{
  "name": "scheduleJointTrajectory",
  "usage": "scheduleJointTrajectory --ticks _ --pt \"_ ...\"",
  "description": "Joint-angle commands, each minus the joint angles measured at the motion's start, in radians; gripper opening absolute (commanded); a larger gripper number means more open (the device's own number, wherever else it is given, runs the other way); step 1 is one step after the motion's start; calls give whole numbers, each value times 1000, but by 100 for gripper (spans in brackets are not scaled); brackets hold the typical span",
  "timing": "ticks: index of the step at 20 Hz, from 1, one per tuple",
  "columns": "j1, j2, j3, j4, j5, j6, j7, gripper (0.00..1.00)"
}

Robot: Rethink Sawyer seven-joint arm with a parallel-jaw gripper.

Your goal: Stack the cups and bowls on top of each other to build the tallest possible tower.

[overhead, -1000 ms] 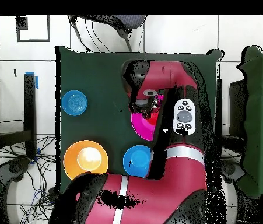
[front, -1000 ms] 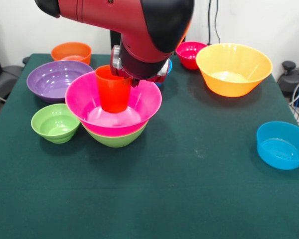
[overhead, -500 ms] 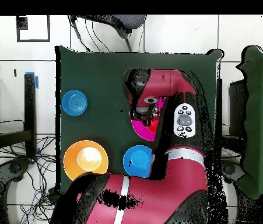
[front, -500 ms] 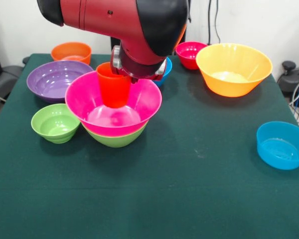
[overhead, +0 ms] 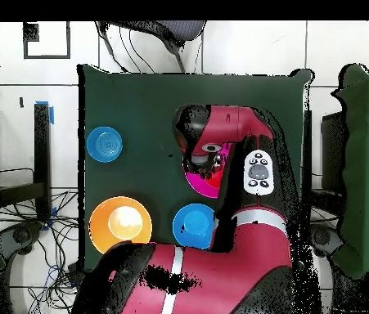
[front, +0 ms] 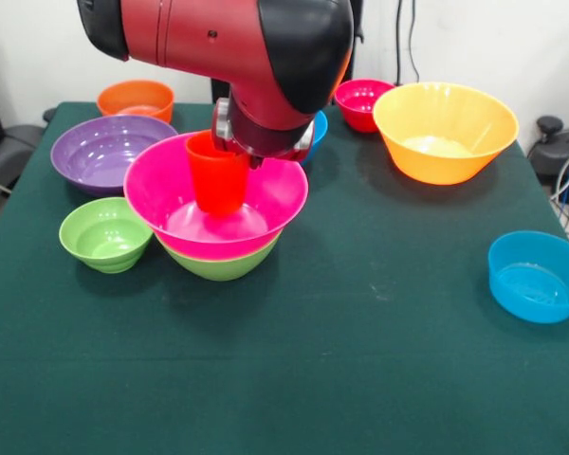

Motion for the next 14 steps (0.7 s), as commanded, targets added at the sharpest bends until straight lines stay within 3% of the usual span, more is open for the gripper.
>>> scheduleJointTrajectory --ticks 1,14 --pt "-11 14 48 66 -30 -128 22 0" --pt "-3 40 36 29 -38 -118 11 0"
